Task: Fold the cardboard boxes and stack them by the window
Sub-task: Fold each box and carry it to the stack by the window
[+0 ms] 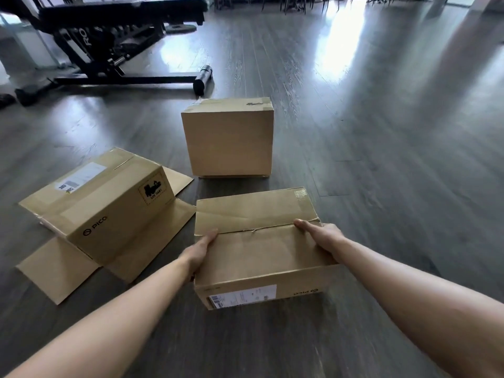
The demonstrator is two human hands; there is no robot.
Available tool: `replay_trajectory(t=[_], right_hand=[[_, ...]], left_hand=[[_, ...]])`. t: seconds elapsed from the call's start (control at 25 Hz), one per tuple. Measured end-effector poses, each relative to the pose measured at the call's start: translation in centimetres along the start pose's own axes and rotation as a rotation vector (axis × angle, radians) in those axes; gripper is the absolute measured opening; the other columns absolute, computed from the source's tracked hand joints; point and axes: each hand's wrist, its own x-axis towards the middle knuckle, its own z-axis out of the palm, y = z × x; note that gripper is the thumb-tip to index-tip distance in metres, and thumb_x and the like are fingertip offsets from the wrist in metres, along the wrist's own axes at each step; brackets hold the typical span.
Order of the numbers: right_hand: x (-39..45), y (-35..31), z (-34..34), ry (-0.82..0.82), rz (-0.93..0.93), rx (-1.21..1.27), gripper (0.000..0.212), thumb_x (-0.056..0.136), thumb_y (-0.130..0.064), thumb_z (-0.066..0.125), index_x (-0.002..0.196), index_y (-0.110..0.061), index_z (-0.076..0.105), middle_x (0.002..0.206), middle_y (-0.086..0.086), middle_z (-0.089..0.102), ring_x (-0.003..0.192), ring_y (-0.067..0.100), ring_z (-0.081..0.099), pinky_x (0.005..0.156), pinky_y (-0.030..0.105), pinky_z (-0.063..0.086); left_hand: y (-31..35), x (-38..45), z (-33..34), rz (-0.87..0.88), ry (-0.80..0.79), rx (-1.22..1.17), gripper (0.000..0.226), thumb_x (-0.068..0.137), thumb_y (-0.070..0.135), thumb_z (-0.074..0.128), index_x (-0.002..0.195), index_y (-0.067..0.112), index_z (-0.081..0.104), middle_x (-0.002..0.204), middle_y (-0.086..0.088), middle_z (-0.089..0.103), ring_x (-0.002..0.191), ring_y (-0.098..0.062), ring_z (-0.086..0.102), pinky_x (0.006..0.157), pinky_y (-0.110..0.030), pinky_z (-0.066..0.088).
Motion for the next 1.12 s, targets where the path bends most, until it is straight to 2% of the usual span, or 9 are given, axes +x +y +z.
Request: replay_trajectory(t=[0.16,0.32,0.48,0.56,0.64,0.72,0.8,0.96,1.12], right_hand=[[-0.2,0.7,-0.2,0.004,0.012,0.038,0.090,0.063,-0.081,0.071,0.123,-0.015,0.063,0.117,0.008,0.065,0.105,0.029,0.062,0.100,0.043,0.050],[-0.3,0.7,-0.8,-0.002,-0.018,0.079,0.085,0.061,-0.080,0.072,0.116,-0.016,0.066,0.112,0.007,0.068,0.103,0.029,0.064,0.098,0.045,0.051],[-0.1,-2.4,-2.1,0.065,-0.166,0.185,0.077,0.060,-0.079,0.074,0.110,-0.021,0.070,0.108,0.002,0.072,0.102,0.025,0.067,0.095,0.043,0.054],[-0.2,-4.5,-3.1,0.122,-0.241,0.215,0.074,0.057,-0.080,0.072,0.106,-0.025,0.071,0.103,-0.003,0.074,0.096,0.019,0.069,0.091,0.040,0.056],[-0.1,-6.9,-4.2,0.183,-0.329,0.240,0.069,0.059,-0.081,0.071,0.103,-0.028,0.071,0.100,-0.007,0.074,0.090,0.013,0.068,0.087,0.037,0.057],[0.3,-10.0,-6.1,0.233,-0.414,0.253,0.064,0.064,-0.080,0.070,0.102,-0.028,0.069,0.099,-0.007,0.073,0.092,0.015,0.068,0.087,0.041,0.058],[0.3,-13.7,-8.3,0.274,-0.478,0.274,0.062,0.064,-0.079,0.070,0.099,-0.028,0.068,0.098,-0.007,0.072,0.093,0.018,0.068,0.087,0.044,0.058],[-2.9,-22.1,-13.4,0.316,-0.534,0.301,0.068,0.058,-0.083,0.069,0.098,-0.028,0.068,0.096,-0.008,0.072,0.091,0.017,0.069,0.084,0.043,0.059],[-11.1,-32.2,-21.1,0.289,-0.528,0.297,0.063,0.058,-0.083,0.068,0.093,-0.031,0.065,0.093,-0.009,0.071,0.088,0.017,0.069,0.081,0.043,0.060]], left_hand=[[0.0,-0.4,0.1,-0.021,-0.025,-0.028,0.081,0.078,0.074,0.064,0.133,0.015,0.057,0.126,-0.013,0.064,0.115,-0.034,0.060,0.108,-0.047,0.043],[0.3,-0.8,0.3,-0.010,-0.045,-0.053,0.082,0.076,0.073,0.067,0.131,0.013,0.058,0.122,-0.013,0.066,0.112,-0.033,0.063,0.106,-0.047,0.045],[3.7,-0.5,0.0,0.177,0.030,-0.092,0.070,0.078,0.067,0.069,0.125,0.016,0.065,0.118,-0.007,0.070,0.105,-0.025,0.066,0.100,-0.039,0.050],[6.4,-0.3,-0.8,0.312,0.096,-0.083,0.066,0.078,0.070,0.067,0.124,0.022,0.067,0.112,0.001,0.071,0.099,-0.018,0.068,0.088,-0.031,0.053],[9.4,-0.7,-1.9,0.424,0.117,-0.062,0.069,0.066,0.084,0.065,0.113,0.033,0.067,0.097,0.012,0.072,0.086,-0.009,0.069,0.068,-0.022,0.053],[12.9,-1.0,-2.7,0.524,0.101,-0.064,0.077,0.055,0.093,0.062,0.106,0.036,0.068,0.086,0.012,0.076,0.078,-0.010,0.073,0.061,-0.022,0.053],[17.0,-1.8,-3.5,0.596,0.112,-0.140,0.075,0.055,0.090,0.068,0.102,0.032,0.068,0.084,0.010,0.077,0.073,-0.012,0.075,0.057,-0.027,0.057],[25.3,-6.2,-5.7,0.668,0.173,-0.190,0.069,0.056,0.088,0.065,0.105,0.038,0.068,0.087,0.019,0.074,0.078,-0.006,0.071,0.063,-0.025,0.054],[35.3,-16.7,-9.5,0.633,0.125,-0.185,0.070,0.064,0.083,0.062,0.112,0.032,0.067,0.097,0.009,0.075,0.090,-0.014,0.070,0.074,-0.032,0.054]])
